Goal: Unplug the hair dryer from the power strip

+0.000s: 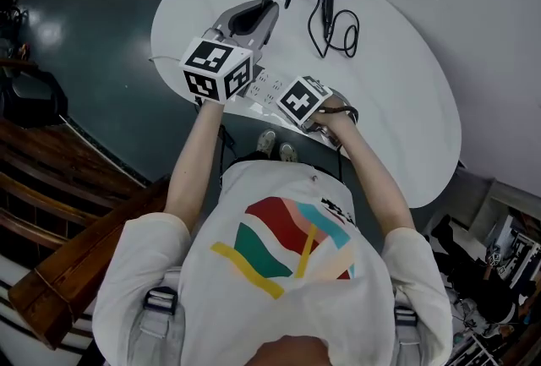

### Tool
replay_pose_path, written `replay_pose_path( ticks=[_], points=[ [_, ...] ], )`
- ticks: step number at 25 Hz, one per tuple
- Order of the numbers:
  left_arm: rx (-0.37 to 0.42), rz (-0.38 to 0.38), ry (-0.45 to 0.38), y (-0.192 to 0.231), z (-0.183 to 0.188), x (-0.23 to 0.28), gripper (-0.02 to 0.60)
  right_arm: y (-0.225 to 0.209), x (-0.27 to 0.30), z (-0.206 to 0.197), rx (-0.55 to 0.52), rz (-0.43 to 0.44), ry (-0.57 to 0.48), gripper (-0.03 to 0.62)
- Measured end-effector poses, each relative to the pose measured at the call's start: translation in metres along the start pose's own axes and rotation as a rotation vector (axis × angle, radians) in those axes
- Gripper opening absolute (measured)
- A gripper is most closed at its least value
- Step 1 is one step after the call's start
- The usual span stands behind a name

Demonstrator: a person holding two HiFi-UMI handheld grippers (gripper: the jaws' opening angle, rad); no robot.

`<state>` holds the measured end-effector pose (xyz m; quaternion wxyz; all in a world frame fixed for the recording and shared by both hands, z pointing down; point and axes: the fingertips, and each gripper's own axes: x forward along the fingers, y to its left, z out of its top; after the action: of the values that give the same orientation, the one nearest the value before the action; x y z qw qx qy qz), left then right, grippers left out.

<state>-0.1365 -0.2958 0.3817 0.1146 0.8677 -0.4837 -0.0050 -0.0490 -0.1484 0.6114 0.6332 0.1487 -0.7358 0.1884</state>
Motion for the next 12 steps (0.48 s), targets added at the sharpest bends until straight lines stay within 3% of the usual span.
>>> replay_pose_path(
  ticks=[12],
  points=[
    [0.006,0.009,0.031,0.012,-0.015,0.004,0.028,-0.001,-0.002,0.002,0.023,-0.020,-0.043,0.044]
  ],
)
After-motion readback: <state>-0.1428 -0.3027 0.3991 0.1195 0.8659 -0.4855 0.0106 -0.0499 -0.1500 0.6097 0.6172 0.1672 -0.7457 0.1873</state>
